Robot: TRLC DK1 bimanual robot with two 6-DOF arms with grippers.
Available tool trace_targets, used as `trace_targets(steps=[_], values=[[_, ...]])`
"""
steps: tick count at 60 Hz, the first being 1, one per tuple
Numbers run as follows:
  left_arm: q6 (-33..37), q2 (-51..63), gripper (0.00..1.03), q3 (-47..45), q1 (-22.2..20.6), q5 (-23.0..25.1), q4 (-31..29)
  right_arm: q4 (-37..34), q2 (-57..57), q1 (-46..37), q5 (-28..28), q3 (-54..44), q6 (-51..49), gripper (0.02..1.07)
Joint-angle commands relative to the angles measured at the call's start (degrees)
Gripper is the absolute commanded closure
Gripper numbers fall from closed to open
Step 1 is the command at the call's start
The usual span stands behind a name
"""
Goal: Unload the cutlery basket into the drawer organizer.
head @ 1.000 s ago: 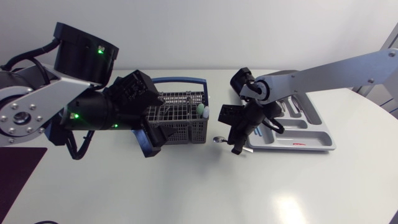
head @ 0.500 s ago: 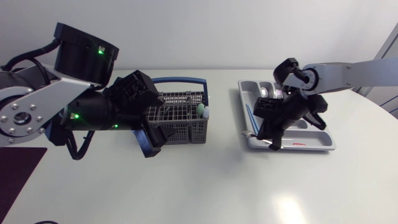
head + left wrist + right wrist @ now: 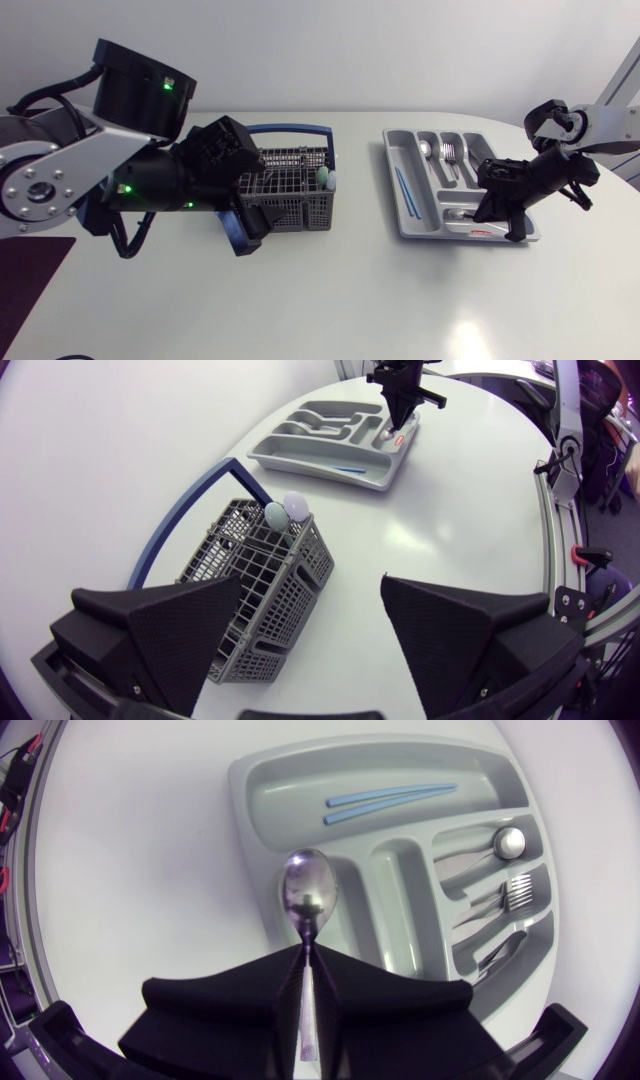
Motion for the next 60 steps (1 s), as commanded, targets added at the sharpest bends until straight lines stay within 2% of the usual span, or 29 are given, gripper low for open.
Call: trace_targets(steps=[1, 22, 24, 27, 30, 32, 39, 51, 60], values=[[0.8, 1.3, 0.06, 0.1, -0.7, 0.4, 0.7, 0.6, 3.1, -1.9, -0.7, 0.8, -5.0, 0.97], [0.3, 1.4, 0.06, 0.9, -0.9, -0.4, 0.5, 10.9, 5.1, -3.3, 1.2, -3.1, -11.4, 0.95], [0.2, 1.4, 0.06, 0.9, -0.9, -0.4, 0.5, 10.9, 5.4, -3.3, 1.6, -3.1, -11.4, 0.87], [0.1, 1.2, 0.06, 0.9, -0.9, -0.7, 0.5, 12.2, 5.4, -3.4, 1.6, -3.5, -11.4, 0.59], [-0.1, 0.9, 0.06, 0.9, -0.9, -0.8, 0.5, 12.3, 5.0, -3.4, 1.7, -3.1, -10.1, 0.35], [-0.2, 0.7, 0.06, 1.0, -0.9, -0.9, 0.4, 11.9, 4.7, -3.5, 1.9, -2.8, -9.2, 0.29], [-1.3, -0.1, 0.06, 1.8, -0.8, -1.2, 0.2, 11.6, 0.5, -3.7, 1.4, -3.7, -7.8, 0.18], [-4.1, -0.8, 0.06, 3.5, -1.2, -1.7, -0.1, 10.1, -7.6, -1.4, -1.5, -6.1, -1.0, 0.13], [-5.1, -0.4, 0.06, 3.5, -2.3, -3.7, 0.7, 10.1, -13.6, 1.5, -4.2, -9.8, 4.3, 0.12]])
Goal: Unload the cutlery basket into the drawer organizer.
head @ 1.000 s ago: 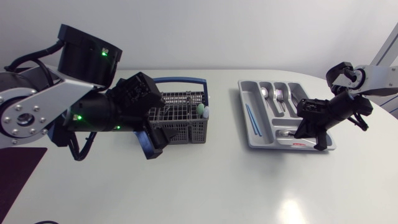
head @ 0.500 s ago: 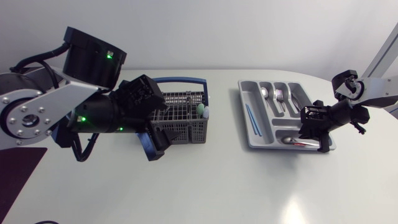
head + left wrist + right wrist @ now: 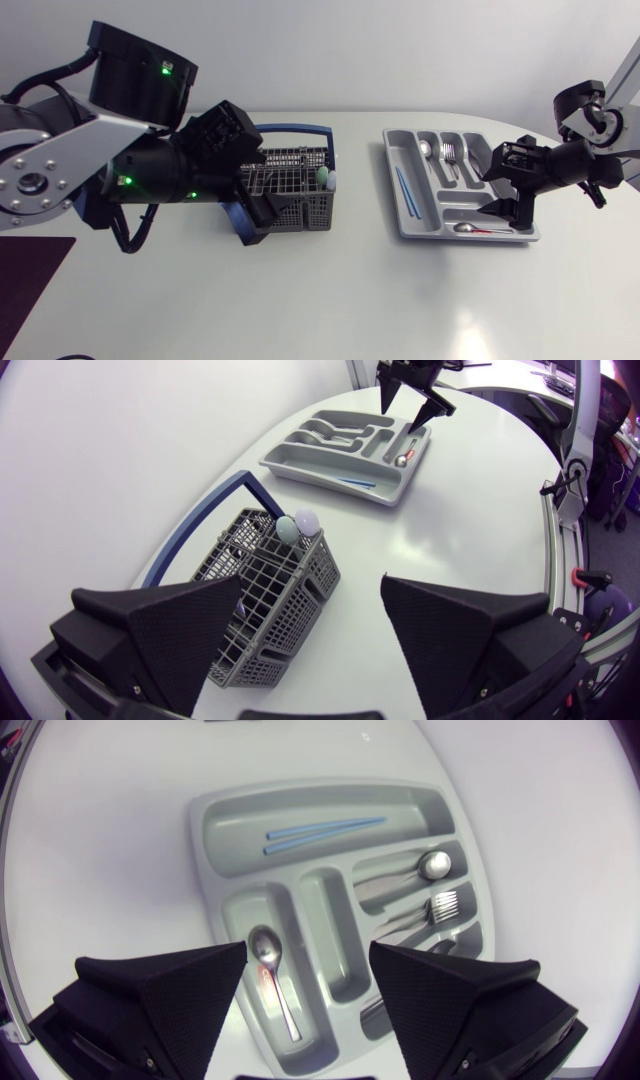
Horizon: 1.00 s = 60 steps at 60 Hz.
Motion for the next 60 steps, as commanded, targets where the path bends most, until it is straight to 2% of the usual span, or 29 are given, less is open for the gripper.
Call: trace_targets(steps=[1, 8, 17, 21, 27, 60], values=[[-1.3, -0.3, 0.06, 1.4, -0.8, -1.4, 0.8, -0.8, -4.1, 2.1, -1.4, -4.6, 3.7, 0.12], [-0.6, 0.0, 0.06, 0.6, -0.2, -3.4, 1.7, 1.5, -11.2, 6.2, -2.4, -10.6, 8.2, 0.12], [2.0, 0.6, 0.06, -6.0, -2.2, -15.4, 12.6, 3.6, -17.1, 10.4, -2.8, -16.1, 12.2, 0.11], [1.6, 3.4, 0.07, -6.2, -2.6, -18.7, 14.2, 4.6, -19.0, 12.6, -2.8, -18.0, 14.7, 0.11], [-0.1, 8.0, 0.08, -3.5, -2.6, -22.5, 13.5, 5.8, -20.5, 15.0, -2.7, -19.7, 17.8, 0.11], [-7.6, 20.0, 0.12, 8.8, -2.5, -30.8, 2.3, 5.9, -26.1, 19.8, -2.3, -23.6, 22.5, 0.11]])
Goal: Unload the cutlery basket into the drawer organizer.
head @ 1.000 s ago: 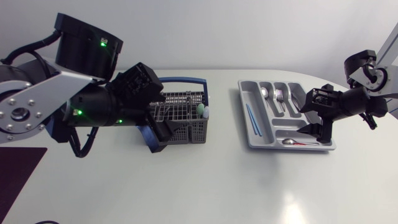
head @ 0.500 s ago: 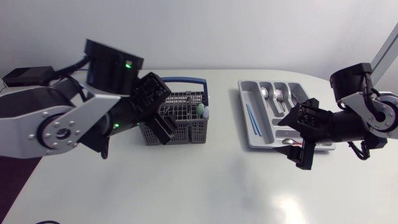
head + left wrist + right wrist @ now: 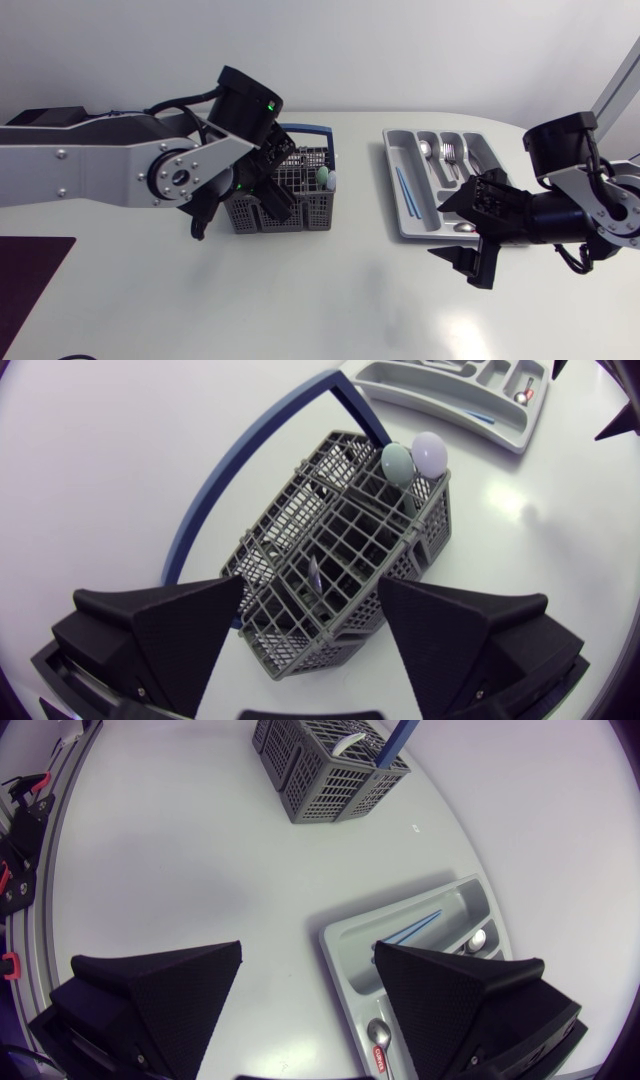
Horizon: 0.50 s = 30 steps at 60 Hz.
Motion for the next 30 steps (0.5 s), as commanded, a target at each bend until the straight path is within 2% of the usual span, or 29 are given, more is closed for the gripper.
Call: trace_targets(steps=[1, 11, 21, 30], values=[[-3.0, 2.0, 0.12, 2.8, 0.5, -1.1, -2.1, 0.5, -1.1, 0.6, 0.1, -1.8, 1.6, 0.11], [-5.0, 4.1, 0.12, 4.8, 1.1, -2.9, -4.1, 0.4, -1.4, 1.7, 0.2, -2.1, 2.4, 0.11], [-6.3, 6.1, 0.21, 5.6, 1.5, -3.1, -4.8, 0.5, -2.1, 2.1, 0.2, -2.6, 2.6, 0.11], [-7.1, 7.6, 0.21, 5.9, 1.5, -3.1, -4.9, 0.5, -2.2, 2.0, 0.3, -3.1, 2.6, 0.11]])
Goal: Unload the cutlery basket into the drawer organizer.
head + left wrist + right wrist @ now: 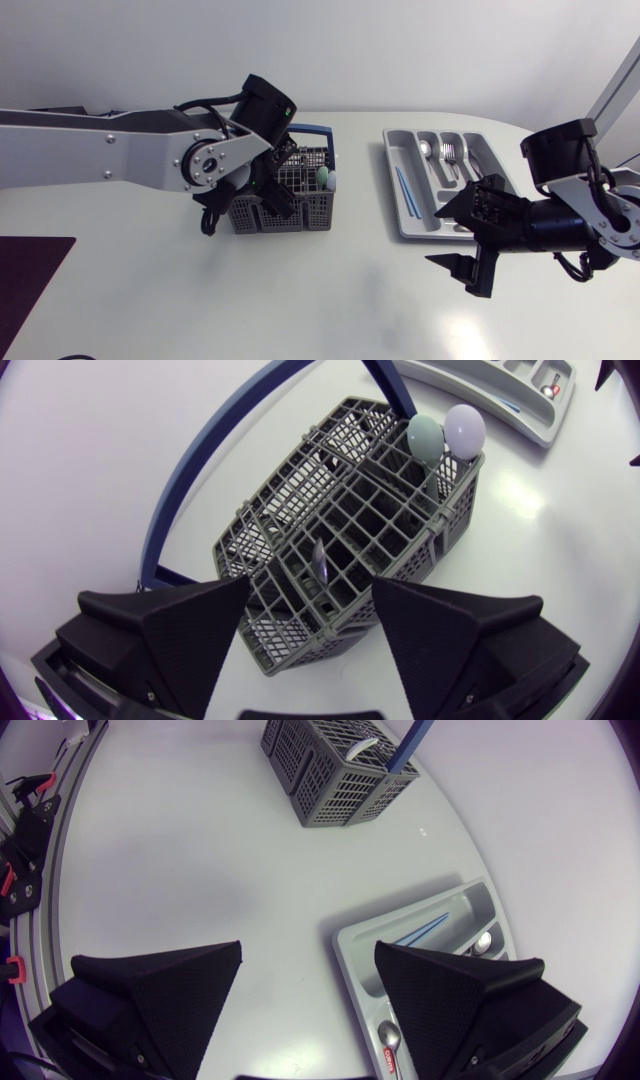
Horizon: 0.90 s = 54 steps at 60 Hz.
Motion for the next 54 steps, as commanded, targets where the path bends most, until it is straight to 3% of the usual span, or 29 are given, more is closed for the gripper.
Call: trace_targets(steps=[1, 34, 54], values=[[-1.6, 1.9, 0.21, 1.7, 0.4, -0.5, -0.5, 0.5, -0.6, 0.2, 0.2, -1.5, 1.1, 0.11], [-2.3, 5.3, 0.52, 3.3, 0.5, -0.5, 1.0, 0.6, -1.4, -0.6, 0.0, -2.4, 0.3, 0.11], [-2.3, 5.3, 0.55, 3.3, 1.0, -0.5, 1.8, 0.6, -1.5, -1.3, -0.4, -2.8, -0.8, 0.11]])
